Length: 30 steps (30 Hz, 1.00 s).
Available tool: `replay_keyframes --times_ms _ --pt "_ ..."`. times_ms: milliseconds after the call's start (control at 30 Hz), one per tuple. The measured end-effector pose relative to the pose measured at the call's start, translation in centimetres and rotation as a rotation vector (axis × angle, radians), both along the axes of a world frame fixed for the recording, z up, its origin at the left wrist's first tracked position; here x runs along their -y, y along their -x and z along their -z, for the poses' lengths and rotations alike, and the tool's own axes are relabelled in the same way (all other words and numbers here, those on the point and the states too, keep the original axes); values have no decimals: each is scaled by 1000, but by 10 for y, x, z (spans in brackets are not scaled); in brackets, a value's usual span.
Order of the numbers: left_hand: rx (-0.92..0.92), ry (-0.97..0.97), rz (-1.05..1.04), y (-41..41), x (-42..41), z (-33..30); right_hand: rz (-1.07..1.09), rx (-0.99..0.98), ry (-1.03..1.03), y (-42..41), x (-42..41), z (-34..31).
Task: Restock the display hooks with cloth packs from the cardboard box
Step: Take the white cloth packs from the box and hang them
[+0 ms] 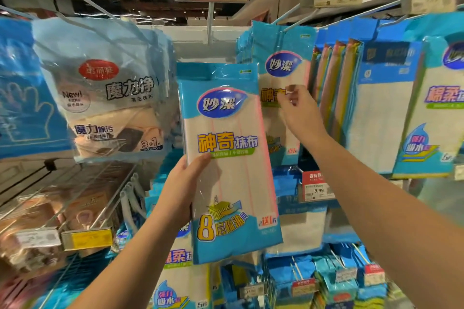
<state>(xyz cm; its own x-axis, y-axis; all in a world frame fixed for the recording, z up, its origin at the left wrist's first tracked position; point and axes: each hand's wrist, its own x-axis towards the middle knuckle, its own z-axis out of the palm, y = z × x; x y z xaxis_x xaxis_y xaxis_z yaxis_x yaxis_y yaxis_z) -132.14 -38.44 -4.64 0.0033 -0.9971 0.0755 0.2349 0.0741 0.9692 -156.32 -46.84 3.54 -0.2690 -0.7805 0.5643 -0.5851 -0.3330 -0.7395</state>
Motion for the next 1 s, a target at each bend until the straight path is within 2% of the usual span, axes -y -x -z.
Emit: replay_keyframes --times_ms 67,267,467,600,767,1000 --pt "2 20 17 3 0 1 -115 101 29 -5 -11 -16" --pt "7 85 65 12 2 -1 -260 108 107 -8 -13 -38" --pt "53 116 64 19 4 -5 -287 102 182 -3 -17 -43" --pt "65 124 34 22 7 -11 -338 200 194 1 -21 -45" --pt "119 142 -35 25 10 -13 -432 414 161 8 -30 -48" --pt "148 162 -96 39 13 -16 -472 405 136 17 -31 -48"
